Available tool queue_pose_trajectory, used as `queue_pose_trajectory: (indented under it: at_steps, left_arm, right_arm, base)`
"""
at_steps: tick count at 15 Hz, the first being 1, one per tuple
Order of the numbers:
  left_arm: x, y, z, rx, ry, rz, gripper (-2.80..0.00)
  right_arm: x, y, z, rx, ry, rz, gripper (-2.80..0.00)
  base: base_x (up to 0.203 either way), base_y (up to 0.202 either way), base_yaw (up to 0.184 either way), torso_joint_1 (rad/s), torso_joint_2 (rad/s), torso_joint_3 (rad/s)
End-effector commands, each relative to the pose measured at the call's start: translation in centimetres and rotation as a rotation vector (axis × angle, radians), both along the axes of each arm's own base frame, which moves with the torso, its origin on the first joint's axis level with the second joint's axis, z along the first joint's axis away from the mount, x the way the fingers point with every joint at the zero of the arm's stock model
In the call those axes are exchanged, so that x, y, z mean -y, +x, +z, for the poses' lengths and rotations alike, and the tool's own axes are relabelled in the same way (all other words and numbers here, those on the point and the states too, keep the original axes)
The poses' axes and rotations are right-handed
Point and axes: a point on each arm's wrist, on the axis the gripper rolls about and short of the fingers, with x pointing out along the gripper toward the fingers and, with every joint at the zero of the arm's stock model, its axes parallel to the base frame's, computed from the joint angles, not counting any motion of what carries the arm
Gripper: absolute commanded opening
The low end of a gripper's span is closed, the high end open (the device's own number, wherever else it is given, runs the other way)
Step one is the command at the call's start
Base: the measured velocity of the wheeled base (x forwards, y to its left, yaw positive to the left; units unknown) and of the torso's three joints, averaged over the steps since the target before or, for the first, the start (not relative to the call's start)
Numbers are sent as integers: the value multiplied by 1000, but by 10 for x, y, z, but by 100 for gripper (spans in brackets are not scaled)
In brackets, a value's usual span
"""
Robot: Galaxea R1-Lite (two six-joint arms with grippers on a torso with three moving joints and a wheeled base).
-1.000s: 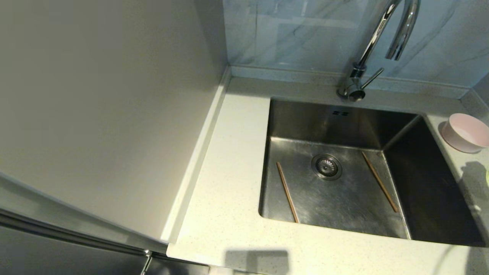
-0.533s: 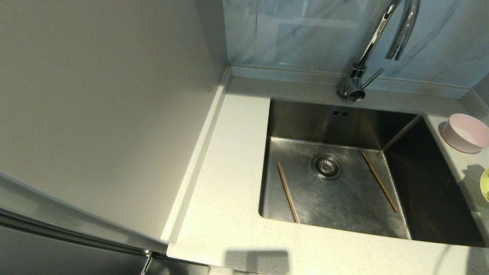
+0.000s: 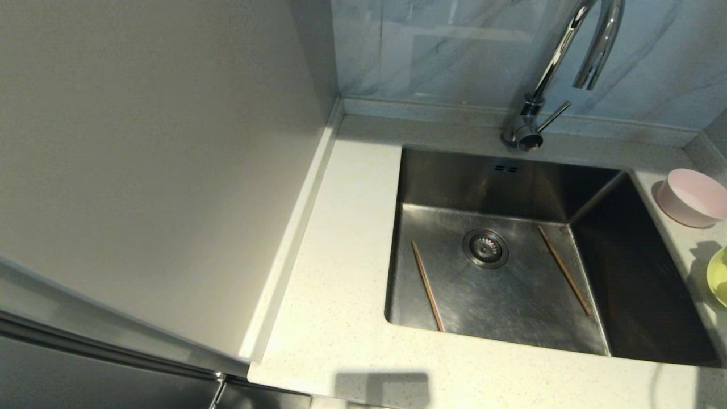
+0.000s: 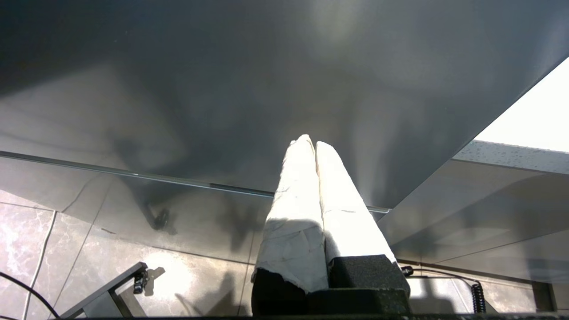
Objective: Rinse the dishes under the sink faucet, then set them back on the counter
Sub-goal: Put a bowl back to the table from the sink
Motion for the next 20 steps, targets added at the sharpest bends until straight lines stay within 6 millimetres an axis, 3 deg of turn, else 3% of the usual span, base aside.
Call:
queue_pose_trajectory:
  at_steps: [1,12,15,17,20]
  left_arm:
    - [0,0,0,3,-1,0,-280]
    - [0,0,0,3,0,0,-280]
    - [0,0,0,3,0,0,-280]
    - [0,0,0,3,0,0,-280]
    - [0,0,0,3,0,0,-280]
  right_arm:
    - [4,5,-4,-4,1,4,0]
    - [7,7,-1,3,-19,10,0]
    - [4,6,8,29,-36,17,0]
    - [-3,4,18,65,-45,56,0]
    - [-29,2,40,138,-71,161,0]
  base:
    - [0,0,0,0,0,0]
    - [0,0,0,0,0,0]
    - [0,0,0,0,0,0]
    - [0,0,0,0,0,0]
    - [0,0,0,0,0,0]
